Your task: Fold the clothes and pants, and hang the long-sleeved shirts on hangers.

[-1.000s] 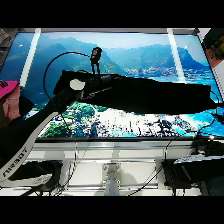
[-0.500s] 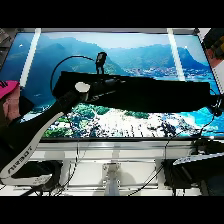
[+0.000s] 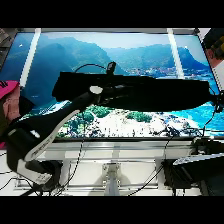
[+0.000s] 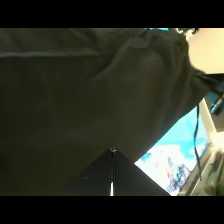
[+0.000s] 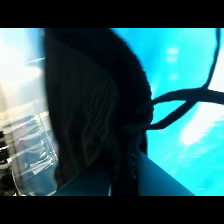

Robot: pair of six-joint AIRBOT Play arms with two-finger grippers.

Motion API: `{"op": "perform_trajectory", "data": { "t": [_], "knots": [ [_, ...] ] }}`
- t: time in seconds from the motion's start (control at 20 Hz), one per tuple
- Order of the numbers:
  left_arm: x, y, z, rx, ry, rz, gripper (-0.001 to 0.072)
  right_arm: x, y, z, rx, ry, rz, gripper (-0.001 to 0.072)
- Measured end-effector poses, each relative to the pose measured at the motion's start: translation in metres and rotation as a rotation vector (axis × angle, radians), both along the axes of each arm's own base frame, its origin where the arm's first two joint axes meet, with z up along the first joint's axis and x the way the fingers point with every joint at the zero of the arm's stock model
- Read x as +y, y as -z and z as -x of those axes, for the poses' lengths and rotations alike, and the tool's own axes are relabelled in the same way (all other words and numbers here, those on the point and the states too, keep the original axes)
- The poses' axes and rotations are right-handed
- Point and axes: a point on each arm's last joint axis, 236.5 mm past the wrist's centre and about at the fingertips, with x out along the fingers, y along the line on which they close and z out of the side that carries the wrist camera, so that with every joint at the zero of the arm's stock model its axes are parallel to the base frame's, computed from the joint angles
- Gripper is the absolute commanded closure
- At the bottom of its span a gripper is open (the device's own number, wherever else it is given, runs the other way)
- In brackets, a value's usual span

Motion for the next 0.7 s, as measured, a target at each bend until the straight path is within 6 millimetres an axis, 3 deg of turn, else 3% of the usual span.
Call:
{"op": "perform_trajectory", "data": {
  "t": [0.3,0.7],
  "knots": [
    [-0.043,0.041,0.005,0.104,0.024,0.015,0.0709,0.031,-0.055,-0.013,-0.076,-0.095,0.047,0.0694],
    [-0.051,0.097,0.012,0.273,-0.016,-0.001,0.071,0.126,-0.091,-0.045,-0.124,-0.33,0.053,0.0693]
  ]
}}
